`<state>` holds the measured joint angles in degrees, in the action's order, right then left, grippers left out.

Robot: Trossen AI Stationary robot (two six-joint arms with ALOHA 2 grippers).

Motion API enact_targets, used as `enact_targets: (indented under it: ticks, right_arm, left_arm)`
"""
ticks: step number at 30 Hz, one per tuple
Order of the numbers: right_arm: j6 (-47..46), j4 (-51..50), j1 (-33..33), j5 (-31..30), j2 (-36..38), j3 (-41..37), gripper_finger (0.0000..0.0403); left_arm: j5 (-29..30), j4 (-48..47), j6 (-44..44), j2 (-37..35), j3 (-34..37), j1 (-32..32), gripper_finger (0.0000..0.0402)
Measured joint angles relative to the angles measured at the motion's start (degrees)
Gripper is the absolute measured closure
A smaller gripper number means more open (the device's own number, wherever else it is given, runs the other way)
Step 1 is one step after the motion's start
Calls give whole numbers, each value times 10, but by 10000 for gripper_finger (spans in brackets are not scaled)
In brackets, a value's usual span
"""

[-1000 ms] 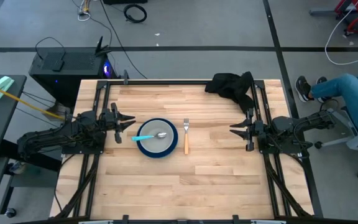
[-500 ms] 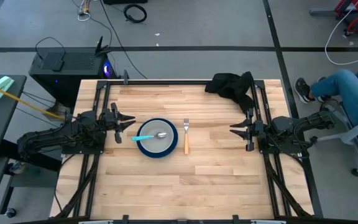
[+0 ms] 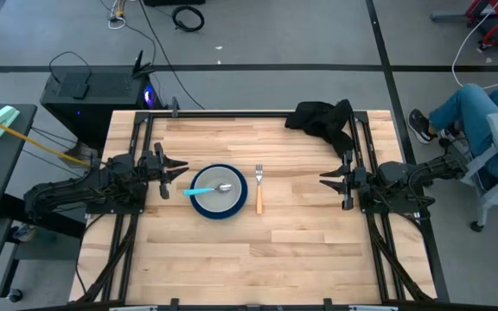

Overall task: Set table place
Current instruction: Return to Home Position

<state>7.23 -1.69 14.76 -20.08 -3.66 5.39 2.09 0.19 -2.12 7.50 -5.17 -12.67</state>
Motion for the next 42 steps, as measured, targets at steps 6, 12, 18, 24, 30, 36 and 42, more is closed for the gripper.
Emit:
enact_targets:
  ticks: [6,12,18,24,30,36,42]
  right_arm:
    - [0,0,0,0,0,0,314]
    - [0,0,0,0,0,0,314]
    - [0,0,0,0,0,0,314]
    - [0,0,0,0,0,0,314]
    - [0,0,0,0,0,0,314]
    - [0,0,0,0,0,0,314]
    - [0,0,0,0,0,0,314]
  left_arm:
    - [0,0,0,0,0,0,311]
    - [0,0,0,0,0,0,316]
    - [0,0,0,0,0,0,317]
    - [0,0,0,0,0,0,311]
    - [0,0,0,0,0,0,317]
    - [0,0,0,0,0,0,316]
    - [0,0,0,0,0,0,311]
